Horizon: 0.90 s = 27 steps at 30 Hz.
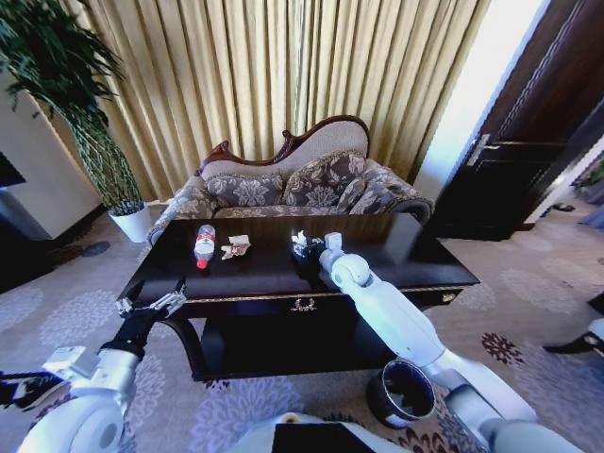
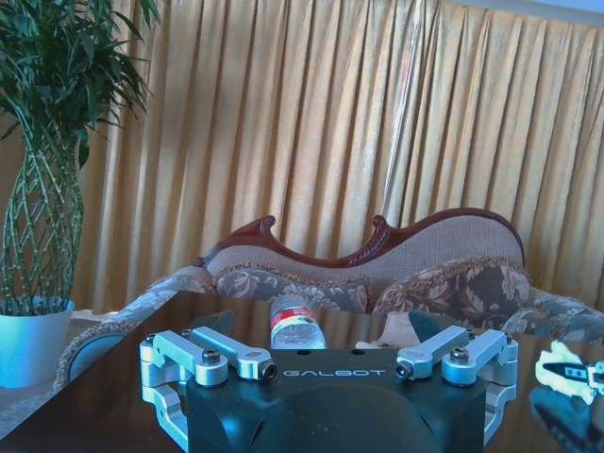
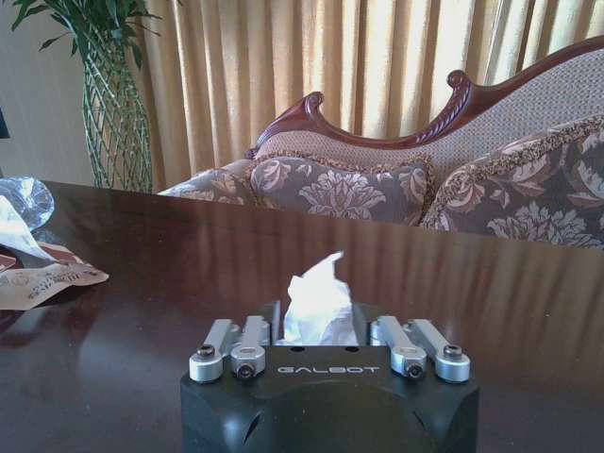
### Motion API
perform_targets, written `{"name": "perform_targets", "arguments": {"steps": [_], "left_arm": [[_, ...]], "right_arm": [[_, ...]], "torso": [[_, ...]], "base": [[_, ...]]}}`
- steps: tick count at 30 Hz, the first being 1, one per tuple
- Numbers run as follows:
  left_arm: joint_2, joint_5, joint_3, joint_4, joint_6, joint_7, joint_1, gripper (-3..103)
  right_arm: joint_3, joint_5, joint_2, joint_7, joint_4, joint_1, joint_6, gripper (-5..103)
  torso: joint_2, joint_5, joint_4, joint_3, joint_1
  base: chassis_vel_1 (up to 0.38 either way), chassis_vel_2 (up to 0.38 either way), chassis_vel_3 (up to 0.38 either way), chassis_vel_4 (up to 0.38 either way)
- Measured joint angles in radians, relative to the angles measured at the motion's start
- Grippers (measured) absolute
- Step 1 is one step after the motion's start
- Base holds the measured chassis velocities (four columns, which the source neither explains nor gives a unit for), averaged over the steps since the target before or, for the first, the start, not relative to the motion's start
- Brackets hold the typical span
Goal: Move to the front of the table and place the trash on the table into the trash bin.
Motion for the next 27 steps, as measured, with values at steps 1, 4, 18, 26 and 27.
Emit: {"name": "perform_targets", "arguments": {"steps": [1, 4, 18, 26, 27], "left_arm": [[0.001, -0.005, 0.000, 0.000, 0.002, 0.000, -0.003, 100], [0.000, -0.007, 0.000, 0.000, 0.004, 0.000, -0.002, 100], [-0.003, -0.007, -0.005, 0.000, 0.003, -0.001, -0.002, 100], [-0.006, -0.013, -0.004, 0.000, 0.008, -0.006, -0.018, 100], [-0.006, -0.013, -0.006, 0.000, 0.009, -0.009, -0.019, 100]], "right_arm": [[0.001, 0.000, -0.001, 0.000, 0.001, -0.001, 0.001, 33], [0.003, -0.001, -0.002, 0.000, 0.005, -0.003, 0.003, 22], [0.006, -0.002, -0.001, 0.013, 0.019, -0.018, 0.024, 0], [0.080, -0.008, -0.020, 0.052, 0.072, -0.064, 0.076, 0], [0.099, -0.026, -0.019, 0.055, 0.084, -0.085, 0.092, 0]], "torso": [[0.000, 0.0000, -0.0001, 0.000, 0.000], [0.000, 0.0000, 0.0000, 0.000, 0.000], [0.000, 0.0001, 0.0000, 0.000, 0.000], [0.000, 0.0000, 0.0001, 0.000, 0.000], [0.000, 0.0000, 0.0001, 0.000, 0.000]], "base": [[0.000, 0.000, 0.000, 0.000], [0.000, 0.000, 0.000, 0.000], [0.000, 0.000, 0.000, 0.000], [0.000, 0.000, 0.000, 0.000], [0.000, 0.000, 0.000, 0.000]]}}
